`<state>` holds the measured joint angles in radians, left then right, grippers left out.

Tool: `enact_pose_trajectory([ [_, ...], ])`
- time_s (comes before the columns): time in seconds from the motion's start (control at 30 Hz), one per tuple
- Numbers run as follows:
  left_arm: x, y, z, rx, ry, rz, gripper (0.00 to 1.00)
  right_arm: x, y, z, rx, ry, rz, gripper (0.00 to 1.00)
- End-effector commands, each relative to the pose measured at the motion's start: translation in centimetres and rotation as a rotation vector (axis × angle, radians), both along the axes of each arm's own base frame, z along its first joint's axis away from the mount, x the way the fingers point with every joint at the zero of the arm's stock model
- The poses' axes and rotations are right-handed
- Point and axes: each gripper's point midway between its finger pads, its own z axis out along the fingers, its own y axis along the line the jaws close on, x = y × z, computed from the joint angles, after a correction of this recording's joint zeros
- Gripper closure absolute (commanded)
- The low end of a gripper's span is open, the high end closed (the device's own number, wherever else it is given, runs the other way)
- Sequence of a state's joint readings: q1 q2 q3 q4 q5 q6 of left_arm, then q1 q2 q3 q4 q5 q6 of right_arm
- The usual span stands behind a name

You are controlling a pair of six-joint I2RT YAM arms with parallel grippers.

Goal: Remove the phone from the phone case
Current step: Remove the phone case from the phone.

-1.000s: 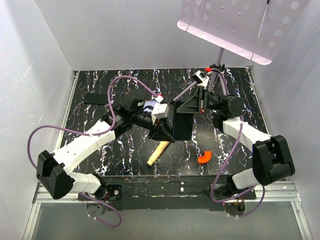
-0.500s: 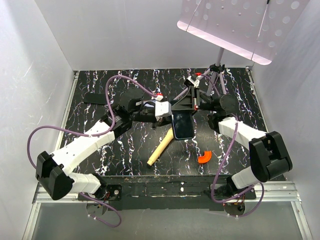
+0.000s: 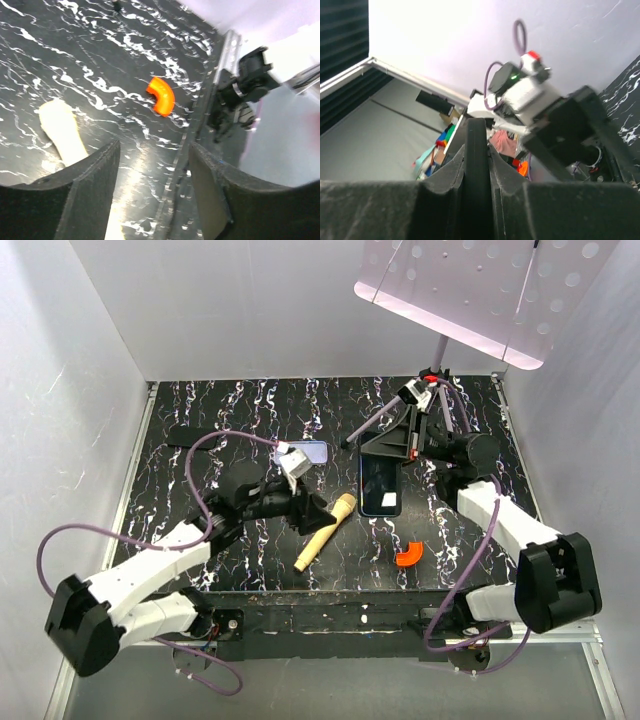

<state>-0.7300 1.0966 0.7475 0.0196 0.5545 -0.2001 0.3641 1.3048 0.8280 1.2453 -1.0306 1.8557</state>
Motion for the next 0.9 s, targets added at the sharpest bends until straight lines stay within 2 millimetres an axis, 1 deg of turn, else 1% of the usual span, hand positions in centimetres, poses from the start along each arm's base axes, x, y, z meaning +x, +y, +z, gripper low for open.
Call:
enact_pose_trajectory([
  [0.0,-3.4,0.8,6.7,-0.257,0.118,-0.006,0.37,2.3,-1.0,0.6,0.116,0.024,-0.078,0.99],
  [0.03,-4.2,0.9,8.0,-0.318,0.144,-0.027,0.33,2.7,-1.1,0.6,0.135,0.044,-0.08,0.99],
  [0.07,-4.7,0.9,9.7,-0.399,0.143,-0.05,0.32,3.1,-1.1,0.6,0.16,0.065,-0.082,0.99],
  [0.1,-5.1,0.9,10.0,-0.44,0.209,-0.055,0.3,3.4,-1.2,0.6,0.176,0.077,-0.084,0.99],
  [0.13,-5.2,0.9,11.0,-0.501,0.224,-0.064,0.27,3.6,-1.2,0.5,0.184,0.088,-0.088,0.99],
  [0.17,-5.2,0.9,11.9,-0.549,0.239,-0.071,0.28,3.9,-1.2,0.4,0.186,0.106,-0.099,0.99],
  [0.23,-4.9,0.4,12.5,-0.586,0.282,-0.071,0.35,4.1,-1.1,0.1,0.171,0.121,-0.126,0.99],
  [0.27,-4.7,0.2,12.7,-0.601,0.302,-0.07,0.39,4.2,-1.1,-0.1,0.16,0.131,-0.141,0.99],
  [0.33,-4.0,-0.3,12.5,-0.626,0.347,-0.051,0.41,4.2,-1.1,-0.4,0.147,0.135,-0.171,0.99],
  [0.43,-3.7,-0.7,13.2,-0.675,0.359,-0.066,0.42,4.1,-1.1,-0.7,0.118,0.14,-0.194,0.99],
  [0.47,-3.4,-0.9,13.0,-0.673,0.367,-0.059,0.43,4.1,-1.1,-0.6,0.115,0.141,-0.2,0.99],
  [0.5,-3.2,-1.1,12.9,-0.669,0.371,-0.054,0.45,3.9,-1.1,-0.6,0.113,0.136,-0.198,0.99],
  [0.57,-2.8,-1.4,12.9,-0.671,0.383,-0.042,0.53,3.7,-1.0,-0.4,0.11,0.131,-0.197,0.99],
  [0.6,-2.7,-1.3,13.2,-0.684,0.377,-0.04,0.55,3.6,-1.0,-0.4,0.108,0.129,-0.197,0.99],
  [0.67,-2.9,-1.3,14.0,-0.709,0.36,-0.062,0.53,3.6,-1.0,-0.5,0.105,0.133,-0.198,0.99],
  [0.7,-3.0,-1.4,14.2,-0.713,0.356,-0.073,0.49,3.6,-1.0,-0.6,0.102,0.133,-0.201,0.99],
  [0.77,-3.3,-1.5,14.3,-0.71,0.354,-0.087,0.45,3.7,-0.9,-0.7,0.102,0.133,-0.199,0.99],
  [0.83,-3.4,-1.7,14.2,-0.701,0.361,-0.086,0.44,3.8,-0.9,-0.6,0.108,0.138,-0.199,0.99],
  [0.87,-3.4,-1.8,14.0,-0.693,0.366,-0.083,0.46,3.8,-0.9,-0.6,0.109,0.137,-0.197,0.99],
])
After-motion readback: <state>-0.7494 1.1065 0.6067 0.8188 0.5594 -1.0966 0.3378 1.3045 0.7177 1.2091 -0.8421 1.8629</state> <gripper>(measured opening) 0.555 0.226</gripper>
